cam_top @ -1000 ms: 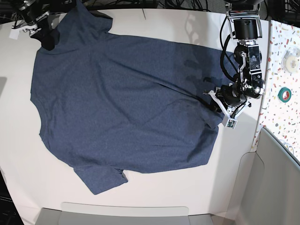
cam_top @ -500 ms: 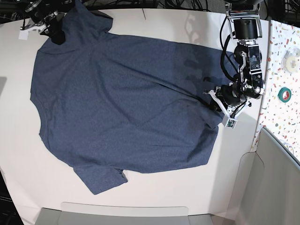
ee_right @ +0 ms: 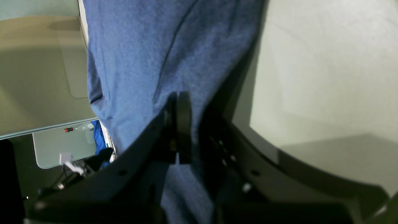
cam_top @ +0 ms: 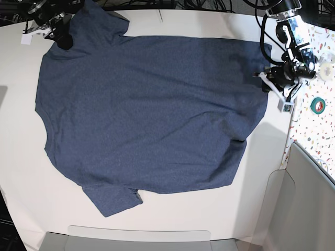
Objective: Layout the t-shirt on the table in an organized manner, then fold the t-shirt properly
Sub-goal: 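Pull the shoulder edge with the left gripper away from the right gripper, then hold both shoulder edges and pull them apart to stretch the shirt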
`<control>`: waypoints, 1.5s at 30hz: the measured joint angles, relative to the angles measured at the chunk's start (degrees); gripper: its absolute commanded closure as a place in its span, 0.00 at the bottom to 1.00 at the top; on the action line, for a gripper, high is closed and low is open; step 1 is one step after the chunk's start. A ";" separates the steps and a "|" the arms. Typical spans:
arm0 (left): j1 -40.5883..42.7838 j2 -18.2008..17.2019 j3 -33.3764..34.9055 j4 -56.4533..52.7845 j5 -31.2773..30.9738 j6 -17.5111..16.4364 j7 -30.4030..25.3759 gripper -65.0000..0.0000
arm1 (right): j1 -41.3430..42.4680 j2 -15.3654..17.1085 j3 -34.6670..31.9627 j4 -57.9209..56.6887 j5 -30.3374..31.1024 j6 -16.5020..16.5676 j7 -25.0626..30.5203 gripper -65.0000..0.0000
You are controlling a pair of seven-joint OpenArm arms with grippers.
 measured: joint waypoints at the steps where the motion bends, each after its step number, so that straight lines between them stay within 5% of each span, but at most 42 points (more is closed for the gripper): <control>1: 0.79 -0.02 -1.51 0.02 -2.25 -0.02 0.11 0.66 | 0.00 0.00 -0.02 0.00 0.00 -0.15 0.00 1.00; 13: 8.11 -0.07 -16.85 -0.09 -16.15 0.24 4.15 0.66 | 0.07 -0.02 0.15 0.00 0.00 -0.15 -0.07 1.00; 23: 11.52 -1.01 -17.99 -13.73 -32.39 -0.70 0.81 0.66 | 0.15 -0.11 0.15 0.00 -0.02 -0.17 -0.11 1.00; 33: 13.64 -0.87 -17.59 -15.58 -41.92 -0.68 6.93 0.66 | 0.00 -0.11 0.15 0.00 -0.02 -0.15 -0.02 1.00; 45: 16.63 -0.98 -14.86 -11.28 -41.07 -0.59 9.49 0.66 | 0.02 0.81 -0.07 -0.02 0.22 -0.39 -0.63 1.00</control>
